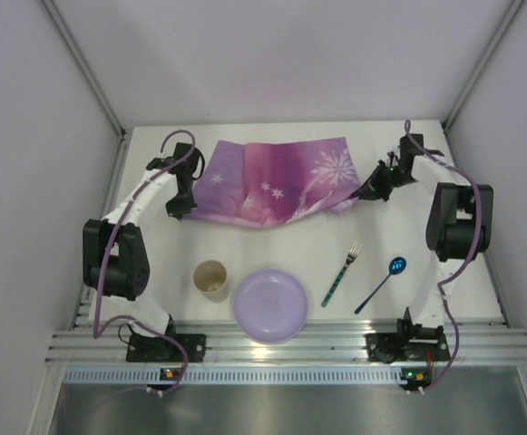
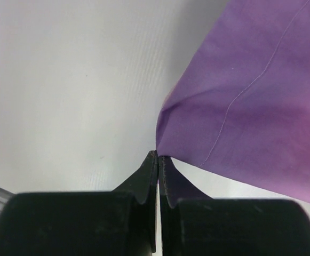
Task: Set the dinner table for one person
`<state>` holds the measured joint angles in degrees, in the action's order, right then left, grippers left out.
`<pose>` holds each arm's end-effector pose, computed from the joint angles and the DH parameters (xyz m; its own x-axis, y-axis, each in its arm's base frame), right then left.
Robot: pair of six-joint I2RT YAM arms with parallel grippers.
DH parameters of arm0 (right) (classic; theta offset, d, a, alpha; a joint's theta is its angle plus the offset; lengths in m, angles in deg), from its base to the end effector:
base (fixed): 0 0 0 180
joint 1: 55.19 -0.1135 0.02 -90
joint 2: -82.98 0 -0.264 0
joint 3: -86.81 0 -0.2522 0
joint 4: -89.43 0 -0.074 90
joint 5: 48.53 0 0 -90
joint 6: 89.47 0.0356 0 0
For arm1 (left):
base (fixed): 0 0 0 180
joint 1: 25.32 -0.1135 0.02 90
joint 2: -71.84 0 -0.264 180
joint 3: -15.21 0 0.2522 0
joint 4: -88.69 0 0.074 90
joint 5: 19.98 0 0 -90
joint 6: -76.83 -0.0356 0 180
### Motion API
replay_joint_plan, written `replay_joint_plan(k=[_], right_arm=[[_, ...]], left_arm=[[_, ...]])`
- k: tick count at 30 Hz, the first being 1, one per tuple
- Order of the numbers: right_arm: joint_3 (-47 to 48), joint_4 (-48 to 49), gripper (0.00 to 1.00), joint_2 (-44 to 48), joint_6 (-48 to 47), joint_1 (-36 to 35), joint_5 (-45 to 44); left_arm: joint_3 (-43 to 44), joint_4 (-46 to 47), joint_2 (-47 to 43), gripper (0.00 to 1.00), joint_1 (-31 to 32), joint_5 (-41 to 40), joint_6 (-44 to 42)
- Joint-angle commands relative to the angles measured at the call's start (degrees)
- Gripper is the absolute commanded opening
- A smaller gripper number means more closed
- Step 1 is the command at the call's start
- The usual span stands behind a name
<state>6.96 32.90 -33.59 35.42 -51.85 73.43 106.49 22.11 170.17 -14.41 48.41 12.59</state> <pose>0.4110 -0.0051 0.1787 -0.8432 0.5353 0.0490 0.4594 0.6703 0.5828 0.3351 -0.0512 0.2410 -0.8807 -0.2417 -0.4074 -0.3428 0.9188 0.1958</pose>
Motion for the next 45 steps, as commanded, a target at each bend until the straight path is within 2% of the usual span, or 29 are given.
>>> replay_joint_plan(k=[1,2,3,4,5,7,8,9,14,15,16,17,20,21,27,39,45], right_arm=[[-6.47,3.1,0.0,8.81,0.6,2.45,17.41],[-8.5,3.73,0.0,10.47,0.96,3.51,14.99],[-10.26,1.74,0.05,10.84,0.36,4.39,10.97],[-10.02,-3.59,0.16,10.84,-3.22,5.27,2.49],[-9.49,-5.99,0.46,9.88,-5.52,5.19,-1.08],[-8.96,-8.99,0.56,8.65,-10.36,4.58,-5.75],[-9.48,-9.7,0.68,8.38,-11.07,4.49,-8.12],[-11.14,-9.01,0.73,8.9,-11.6,4.23,-8.15],[-12.83,-8.91,0.75,12.59,-12.13,0.46,-8.15],[-12.65,-9.26,0.75,13.21,-12.39,-0.68,-8.23],[-12.21,-9.53,0.75,13.74,-12.57,-2.87,-8.32],[-11.86,-10.14,0.75,14.44,-12.57,-5.33,-8.76],[-11.5,-10.68,0.75,15.14,-11.87,-10.0,-9.03],[-12.55,-10.41,0.75,15.24,-11.08,-10.8,-9.11],[-15.9,-8.39,0.72,15.24,-9.5,-13.79,-9.73],[-16.95,-12.87,0.7,19.98,-8.36,-14.93,-16.41],[-18.8,-9.71,0.68,18.49,-5.98,-17.13,-16.58]], left_arm=[[-0.35,-2.99,-3.66,0.0,-1.51,-3.45,2.01],[-0.35,-3.25,-3.67,0.0,-1.86,-3.1,2.1],[0.0,-3.52,-3.49,0.0,-2.56,-2.83,2.19],[0.26,-3.69,-3.32,0.0,-2.92,-2.39,2.1],[0.88,-4.39,-2.79,0.0,-3.09,-1.43,2.02],[1.32,-4.75,-2.52,0.0,-3.27,-0.11,1.75],[1.32,-4.58,-2.44,0.0,-3.27,0.68,1.66],[0.89,-4.31,-2.26,0.0,-3.27,3.21,1.75],[-1.22,-3.17,-0.16,0.0,-3.27,9.03,2.37],[-1.49,-2.91,0.11,0.06,-3.1,10.52,2.45],[-1.75,-2.56,0.29,0.3,-3.18,11.05,2.45],[-2.36,-2.29,0.38,0.47,-3.18,11.32,2.45],[-2.9,-1.41,0.2,0.73,-3.18,11.23,2.81],[-2.98,-1.32,0.2,0.75,-3.18,11.15,2.81],[-3.69,-0.27,1.78,0.73,-3.18,12.2,2.46],[-5.71,2.37,2.22,0.68,-3.18,13.17,0.78],[-4.83,2.63,3.63,0.67,-3.18,13.61,-0.27]])
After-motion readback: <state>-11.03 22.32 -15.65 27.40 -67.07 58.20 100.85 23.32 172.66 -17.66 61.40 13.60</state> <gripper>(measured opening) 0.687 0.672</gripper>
